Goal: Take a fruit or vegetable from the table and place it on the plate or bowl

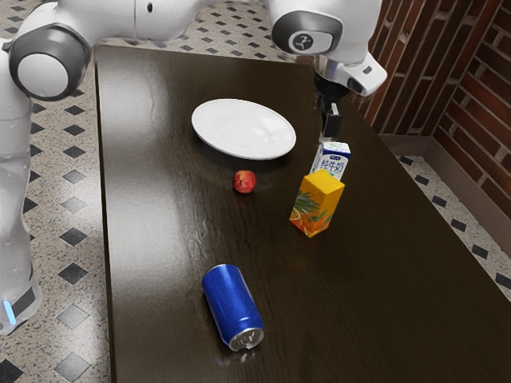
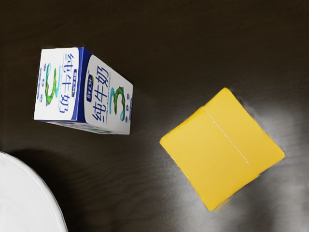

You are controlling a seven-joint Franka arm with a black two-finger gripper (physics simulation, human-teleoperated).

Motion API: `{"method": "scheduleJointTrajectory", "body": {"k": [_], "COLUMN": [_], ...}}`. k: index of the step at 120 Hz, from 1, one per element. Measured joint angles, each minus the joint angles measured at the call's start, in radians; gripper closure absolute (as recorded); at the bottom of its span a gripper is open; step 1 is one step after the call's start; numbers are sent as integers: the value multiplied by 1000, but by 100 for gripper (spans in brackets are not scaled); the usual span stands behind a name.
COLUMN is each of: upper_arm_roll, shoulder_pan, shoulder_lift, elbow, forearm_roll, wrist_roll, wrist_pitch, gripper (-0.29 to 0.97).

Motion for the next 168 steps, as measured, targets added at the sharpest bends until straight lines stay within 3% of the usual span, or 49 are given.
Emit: {"method": "scheduleJointTrajectory", "body": {"k": [20,42,63,79,97,118,133,147,168], "upper_arm_roll": [-37,-27,-22,47,64,66,67,73,89], "shoulder_pan": [-127,-88,-89,-85,25,113,193,209,234], "shoulder_lift": [-9,77,76,-128,-360,-451,-412,-284,-208], "elbow": [48,39,30,-151,-503,-679,-670,-589,-573], "forearm_roll": [24,16,-10,-66,-179,-275,-326,-349,-371], "wrist_roll": [-5,-13,-46,-88,-164,-238,-267,-287,-311], "wrist_pitch": [-3,-8,-22,-57,-13,79,131,167,195], "gripper": [0,0,0,0,0,0,0,0,0]}}
